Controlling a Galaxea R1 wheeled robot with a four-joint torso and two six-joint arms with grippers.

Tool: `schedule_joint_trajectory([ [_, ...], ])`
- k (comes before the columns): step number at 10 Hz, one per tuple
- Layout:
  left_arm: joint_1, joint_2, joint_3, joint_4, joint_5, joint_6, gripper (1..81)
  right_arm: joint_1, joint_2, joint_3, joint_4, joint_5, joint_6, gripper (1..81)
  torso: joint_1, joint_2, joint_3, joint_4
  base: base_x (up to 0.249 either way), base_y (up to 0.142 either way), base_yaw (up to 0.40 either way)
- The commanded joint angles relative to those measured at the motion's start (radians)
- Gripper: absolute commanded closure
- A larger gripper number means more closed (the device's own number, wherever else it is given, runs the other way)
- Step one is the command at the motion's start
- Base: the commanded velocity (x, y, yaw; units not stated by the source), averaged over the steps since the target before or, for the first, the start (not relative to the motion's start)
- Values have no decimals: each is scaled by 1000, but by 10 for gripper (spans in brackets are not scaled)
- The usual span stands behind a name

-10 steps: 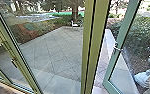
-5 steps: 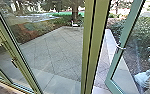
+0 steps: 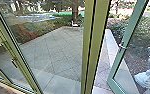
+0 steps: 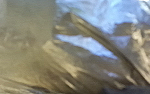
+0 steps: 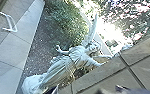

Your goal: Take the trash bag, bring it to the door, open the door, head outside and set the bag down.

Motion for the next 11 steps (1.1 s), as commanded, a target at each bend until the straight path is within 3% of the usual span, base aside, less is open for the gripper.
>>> schedule_joint_trajectory([
  [1,-7,-11,12,-9,81,3,811,166,-10,-67,-100,-3,-30,10,0,0,0,0,0,0,0],
  [4,-5,-11,13,-9,81,3,811,143,-26,-67,-69,6,-28,10,0,0,0,-66,0,0,0],
  [8,5,-11,15,-9,81,3,811,143,-51,-66,-60,20,-30,10,0,0,0,-138,0,0,0],
  [9,5,-11,15,-9,81,3,811,143,-51,-66,-58,20,-30,10,0,0,0,-107,0,0,0],
  [10,5,-11,15,-9,81,3,811,141,-53,-67,-58,20,-30,10,0,0,0,-126,0,0,0],
  [11,5,-11,15,-9,81,3,811,139,-53,-72,-61,38,-30,10,0,0,0,-132,0,0,0],
])
